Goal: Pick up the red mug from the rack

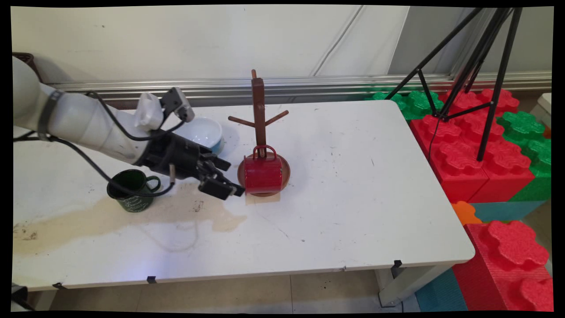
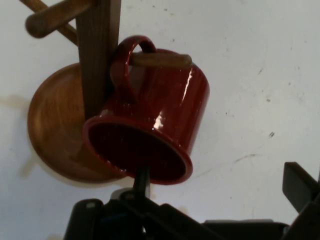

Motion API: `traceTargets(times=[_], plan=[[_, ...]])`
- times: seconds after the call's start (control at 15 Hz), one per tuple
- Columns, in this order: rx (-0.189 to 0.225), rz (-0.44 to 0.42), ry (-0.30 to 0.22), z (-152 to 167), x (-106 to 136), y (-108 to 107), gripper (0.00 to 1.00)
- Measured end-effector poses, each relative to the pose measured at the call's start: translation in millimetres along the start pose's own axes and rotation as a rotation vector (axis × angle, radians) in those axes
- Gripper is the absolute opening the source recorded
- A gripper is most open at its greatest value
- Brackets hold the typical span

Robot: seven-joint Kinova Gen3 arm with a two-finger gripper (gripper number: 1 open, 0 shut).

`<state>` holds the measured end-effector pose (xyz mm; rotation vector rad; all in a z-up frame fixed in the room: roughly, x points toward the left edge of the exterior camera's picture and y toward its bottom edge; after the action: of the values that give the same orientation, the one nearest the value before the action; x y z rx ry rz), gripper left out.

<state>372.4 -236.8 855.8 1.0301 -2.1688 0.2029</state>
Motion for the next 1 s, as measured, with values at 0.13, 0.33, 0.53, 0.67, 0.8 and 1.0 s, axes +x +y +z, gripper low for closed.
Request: traceTargets(times=[0.13, 0.33, 0.53, 0.67, 0.8, 1.0], plan=[[-0.002, -0.011, 0.009, 9, -1, 0, 1.00], [-0.003, -0.028, 0.023, 23, -4, 0, 1.00], [-0.003, -0.042, 0.035, 34, -6, 1, 1.00], [0.002, -0.053, 0.043, 42, -7, 1, 1.00], [0.007, -0.065, 0.051, 50, -9, 1, 1.00], [0.015, -0.080, 0.064, 62, -10, 0, 1.00]])
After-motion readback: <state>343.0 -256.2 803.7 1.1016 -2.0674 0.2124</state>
